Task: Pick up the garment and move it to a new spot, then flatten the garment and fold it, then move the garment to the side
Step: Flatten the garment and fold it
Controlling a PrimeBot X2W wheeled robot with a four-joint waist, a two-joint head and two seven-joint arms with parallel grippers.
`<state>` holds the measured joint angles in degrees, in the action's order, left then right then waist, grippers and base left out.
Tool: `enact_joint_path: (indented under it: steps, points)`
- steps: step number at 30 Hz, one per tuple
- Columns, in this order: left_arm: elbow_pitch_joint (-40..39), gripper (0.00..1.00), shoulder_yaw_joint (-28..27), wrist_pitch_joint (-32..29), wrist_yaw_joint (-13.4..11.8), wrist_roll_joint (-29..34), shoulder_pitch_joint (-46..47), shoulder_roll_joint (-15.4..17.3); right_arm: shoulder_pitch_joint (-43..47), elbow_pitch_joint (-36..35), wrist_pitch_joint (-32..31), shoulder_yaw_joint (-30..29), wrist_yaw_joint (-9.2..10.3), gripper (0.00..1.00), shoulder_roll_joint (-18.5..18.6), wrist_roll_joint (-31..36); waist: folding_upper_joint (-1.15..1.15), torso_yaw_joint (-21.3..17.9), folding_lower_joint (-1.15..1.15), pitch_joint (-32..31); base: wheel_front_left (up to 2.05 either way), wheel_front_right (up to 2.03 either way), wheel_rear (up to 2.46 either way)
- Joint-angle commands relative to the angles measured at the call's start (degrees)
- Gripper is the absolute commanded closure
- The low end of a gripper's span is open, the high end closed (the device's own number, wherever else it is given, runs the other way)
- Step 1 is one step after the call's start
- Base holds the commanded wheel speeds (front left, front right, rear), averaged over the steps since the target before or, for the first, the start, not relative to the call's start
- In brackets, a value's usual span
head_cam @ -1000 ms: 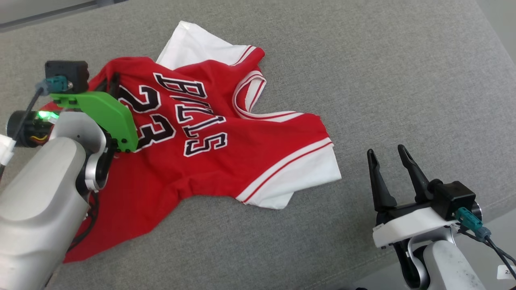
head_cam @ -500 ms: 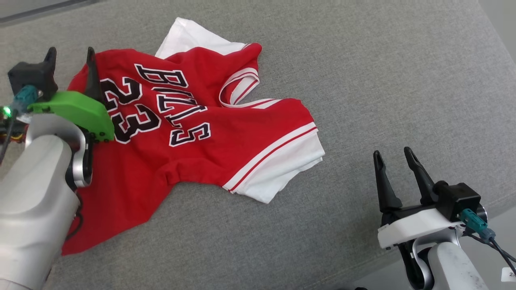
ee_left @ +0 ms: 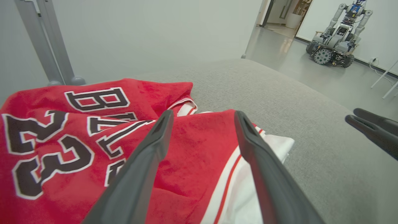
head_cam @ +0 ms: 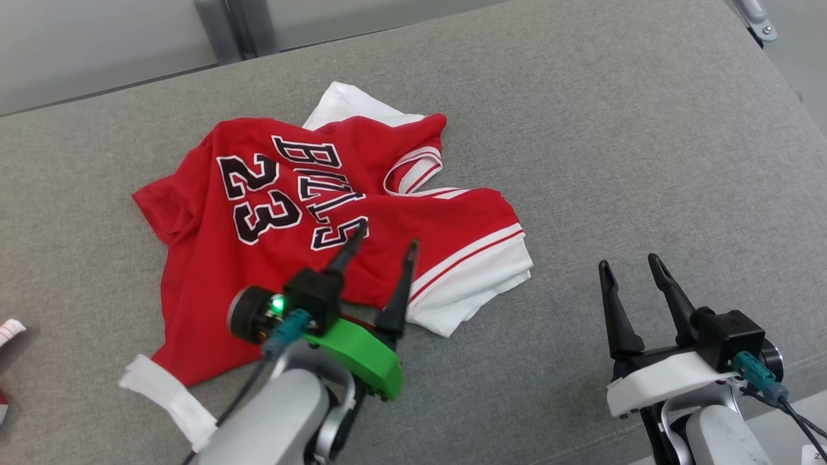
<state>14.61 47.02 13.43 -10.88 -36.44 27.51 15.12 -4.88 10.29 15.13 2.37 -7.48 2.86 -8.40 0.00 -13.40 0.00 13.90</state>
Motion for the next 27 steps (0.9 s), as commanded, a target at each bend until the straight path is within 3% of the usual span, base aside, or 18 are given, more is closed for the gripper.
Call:
enact_joint_path:
  steps: [1,5,11,19,20,21,22,23,24,27]
  points:
    - [-0.4,0.0,1.7,-1.1,0.6,0.8,-0.4,-0.4,0.4,-0.2,0.0,0.3,-0.03,0.0,0.1,0.4,0.0,0.0,0.0,-0.1,0.0,0.0,0.0]
    - [1.3,0.0,7.2,-5.3,2.6,2.9,0.8,-2.8,-0.2,-0.1,0.0,0.8,-0.03,0.0,0.1,0.2,0.0,-1.6,0.0,0.9,0.0,0.0,0.0]
    - [7.6,0.0,11.3,-10.1,5.2,3.3,2.9,-4.6,-0.4,0.0,0.0,0.8,-0.03,0.0,0.1,-0.7,0.0,-4.4,0.0,2.2,0.0,0.0,0.0]
    - [16.6,0.0,11.8,-12.6,4.7,2.8,3.8,-4.8,0.2,0.3,0.0,0.6,-0.03,0.0,0.1,-1.4,0.0,-5.7,0.0,2.9,0.0,0.0,0.0]
    - [17.5,0.14,11.8,-12.4,4.7,2.8,3.8,-4.8,0.2,0.3,0.0,0.6,-0.02,0.0,0.1,-1.5,0.0,-5.6,0.0,3.0,0.0,0.0,0.0]
    - [18.5,0.38,11.7,-12.3,4.9,2.4,3.8,-5.0,0.1,0.3,0.0,0.6,-0.03,0.0,0.1,-1.6,0.0,-5.6,0.0,3.0,0.0,0.0,0.0]
    - [19.4,0.55,11.8,-12.2,5.2,2.3,3.8,-5.0,-0.1,0.3,0.0,0.6,-0.03,0.0,0.1,-1.6,0.0,-5.5,0.0,3.1,0.0,0.0,0.0]
    - [20.2,0.87,11.8,-11.9,5.5,2.2,3.9,-5.1,-0.2,0.4,0.0,0.7,-0.03,0.0,0.1,-1.5,0.0,-5.4,0.0,3.0,0.0,0.0,0.0]
    - [20.7,1.0,11.6,-11.5,5.8,1.9,3.8,-5.5,-0.2,0.4,0.0,0.8,-0.02,0.0,0.1,-1.5,0.0,-5.3,0.0,2.9,0.0,0.0,0.0]
    - [20.7,1.0,11.3,-10.3,7.7,0.5,3.1,-6.3,-0.1,0.4,0.0,0.4,-0.03,0.0,0.1,-1.2,0.0,-4.7,0.0,2.4,0.0,0.0,0.0]
